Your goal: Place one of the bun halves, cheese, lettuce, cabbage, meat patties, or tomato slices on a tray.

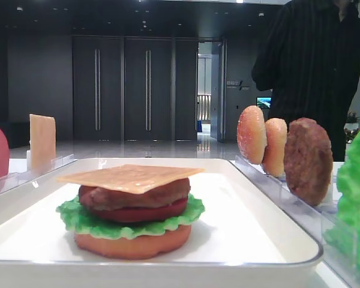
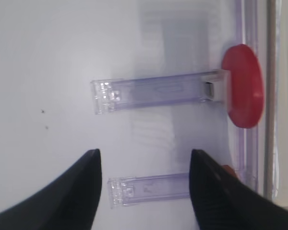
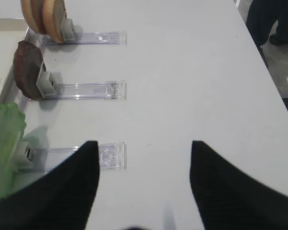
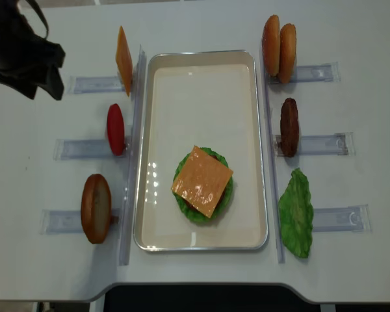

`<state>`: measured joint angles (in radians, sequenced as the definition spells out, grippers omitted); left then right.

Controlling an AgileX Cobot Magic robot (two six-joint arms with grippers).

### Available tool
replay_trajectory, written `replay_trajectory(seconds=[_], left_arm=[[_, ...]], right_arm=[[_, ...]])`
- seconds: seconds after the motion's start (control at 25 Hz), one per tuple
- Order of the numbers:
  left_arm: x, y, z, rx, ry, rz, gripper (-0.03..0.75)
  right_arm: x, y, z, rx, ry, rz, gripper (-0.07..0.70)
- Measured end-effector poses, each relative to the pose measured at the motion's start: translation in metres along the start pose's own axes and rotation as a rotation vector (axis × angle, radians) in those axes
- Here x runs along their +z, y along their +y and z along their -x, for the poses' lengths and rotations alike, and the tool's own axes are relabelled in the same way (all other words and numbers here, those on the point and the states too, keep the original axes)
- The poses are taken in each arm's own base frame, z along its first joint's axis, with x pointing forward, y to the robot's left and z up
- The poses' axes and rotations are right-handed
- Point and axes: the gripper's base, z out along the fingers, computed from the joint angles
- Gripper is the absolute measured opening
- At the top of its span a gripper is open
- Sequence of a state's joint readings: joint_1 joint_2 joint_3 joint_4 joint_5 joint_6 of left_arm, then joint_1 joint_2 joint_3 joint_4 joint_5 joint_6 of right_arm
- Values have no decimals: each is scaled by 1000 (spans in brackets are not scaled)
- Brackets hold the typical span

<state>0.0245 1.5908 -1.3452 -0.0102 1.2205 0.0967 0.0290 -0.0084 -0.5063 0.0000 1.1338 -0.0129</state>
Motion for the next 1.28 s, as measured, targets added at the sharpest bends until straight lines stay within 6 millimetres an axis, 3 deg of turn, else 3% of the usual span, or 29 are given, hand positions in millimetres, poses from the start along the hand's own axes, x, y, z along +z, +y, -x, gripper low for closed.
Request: replay_trajectory(seconds=[0.24, 0.48, 0.72, 0.92, 1.12, 1.28], left_arm=[[-8, 31, -7, -88, -21, 26, 445], [-43, 26, -42, -91, -108, 48, 444], [-77, 11, -112, -84, -219, 66, 445], [-94, -3, -169, -80, -346, 65, 445], [-92, -21, -225, -83, -472, 12, 445], [-75, -30, -266, -82, -549, 7, 445]], right_arm=[[0, 0, 0, 0, 0, 0, 400], [0, 0, 0, 0, 0, 0, 400], [0, 0, 0, 0, 0, 0, 400], [0, 0, 0, 0, 0, 0, 400], [0, 0, 0, 0, 0, 0, 400], [0, 0, 0, 0, 0, 0, 400]])
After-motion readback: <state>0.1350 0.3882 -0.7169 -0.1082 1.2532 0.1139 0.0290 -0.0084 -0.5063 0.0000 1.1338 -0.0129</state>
